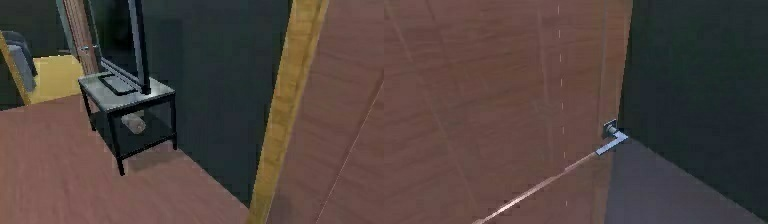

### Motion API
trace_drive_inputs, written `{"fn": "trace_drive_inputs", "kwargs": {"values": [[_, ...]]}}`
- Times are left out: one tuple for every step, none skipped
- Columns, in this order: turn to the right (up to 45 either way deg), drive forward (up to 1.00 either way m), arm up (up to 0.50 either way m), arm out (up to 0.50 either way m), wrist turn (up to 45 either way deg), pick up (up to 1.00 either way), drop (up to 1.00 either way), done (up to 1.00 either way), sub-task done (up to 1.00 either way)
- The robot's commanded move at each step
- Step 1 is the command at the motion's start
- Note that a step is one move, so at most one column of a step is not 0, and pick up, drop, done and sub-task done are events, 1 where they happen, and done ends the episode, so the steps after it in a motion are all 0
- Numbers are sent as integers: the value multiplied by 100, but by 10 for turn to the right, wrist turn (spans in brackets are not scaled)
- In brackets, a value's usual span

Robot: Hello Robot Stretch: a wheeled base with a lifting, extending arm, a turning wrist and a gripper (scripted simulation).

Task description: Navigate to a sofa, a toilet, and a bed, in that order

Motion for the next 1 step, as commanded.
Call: {"fn": "trace_drive_inputs", "kwargs": {"values": [[-360,0,0,0,0,0,0,0,0]]}}
